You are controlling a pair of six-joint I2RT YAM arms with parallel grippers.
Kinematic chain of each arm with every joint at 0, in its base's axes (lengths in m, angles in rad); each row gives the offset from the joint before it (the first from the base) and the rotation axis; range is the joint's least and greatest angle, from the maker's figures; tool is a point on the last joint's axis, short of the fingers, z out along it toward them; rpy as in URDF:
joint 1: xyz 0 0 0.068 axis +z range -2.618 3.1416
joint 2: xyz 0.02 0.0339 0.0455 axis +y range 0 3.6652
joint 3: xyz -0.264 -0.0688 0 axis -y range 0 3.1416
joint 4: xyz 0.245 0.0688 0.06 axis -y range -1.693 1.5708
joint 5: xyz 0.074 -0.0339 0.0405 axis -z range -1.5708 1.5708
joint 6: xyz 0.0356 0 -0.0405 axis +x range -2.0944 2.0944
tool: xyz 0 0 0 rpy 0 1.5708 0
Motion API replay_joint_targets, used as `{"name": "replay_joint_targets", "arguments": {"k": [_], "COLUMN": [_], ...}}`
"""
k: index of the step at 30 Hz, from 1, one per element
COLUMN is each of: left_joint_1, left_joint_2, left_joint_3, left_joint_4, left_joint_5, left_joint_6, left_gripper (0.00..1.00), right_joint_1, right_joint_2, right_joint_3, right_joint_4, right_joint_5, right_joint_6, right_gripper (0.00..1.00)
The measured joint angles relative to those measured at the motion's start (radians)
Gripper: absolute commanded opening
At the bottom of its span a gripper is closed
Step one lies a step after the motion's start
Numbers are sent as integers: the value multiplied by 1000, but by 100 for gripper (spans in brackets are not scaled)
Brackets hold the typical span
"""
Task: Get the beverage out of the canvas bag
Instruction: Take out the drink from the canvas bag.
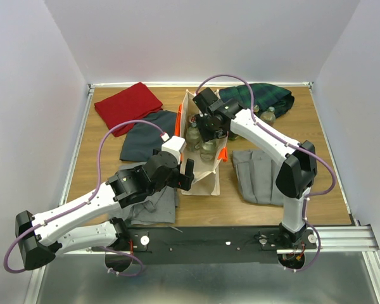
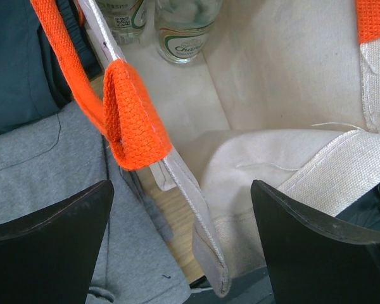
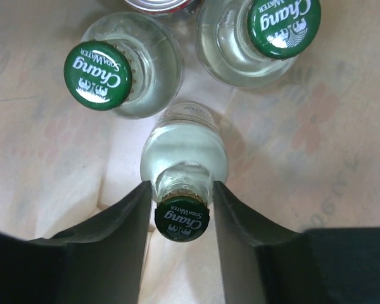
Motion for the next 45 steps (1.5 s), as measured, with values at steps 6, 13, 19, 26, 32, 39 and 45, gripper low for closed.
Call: {"name": "replay_joint_targets", "arguments": {"k": [6, 13, 19, 26, 32, 39, 45], "left_joint_1": [0, 0, 0, 0, 0, 0, 0], "left_joint_2": [0, -2, -2, -2, -2, -2, 7], "left_joint_3": [0, 0, 0, 0, 0, 0, 0], "left_joint_4": [-1, -2, -2, -2, -2, -3, -1], "left_joint_5": [0, -1, -1, -1, -1, -1, 0], "left_joint_6": [0, 0, 0, 0, 0, 0, 0], "left_gripper": [99, 99, 99, 99, 99, 99, 99], "right_joint_1": [0, 0, 0, 0, 1, 5, 8], "right_joint_2": [-2, -2, -3, -3, -4, -4, -3], "right_joint_3": [0, 0, 4, 56, 119, 163, 256], "right_joint_4": [4, 4, 0, -43, -66, -100, -169], "right_joint_5": [11, 11, 11, 11, 12, 11, -5], "right_joint_6": [8, 9, 9, -2, -10, -13, -25], "right_gripper": [14, 1, 1, 1, 1, 1, 1]}}
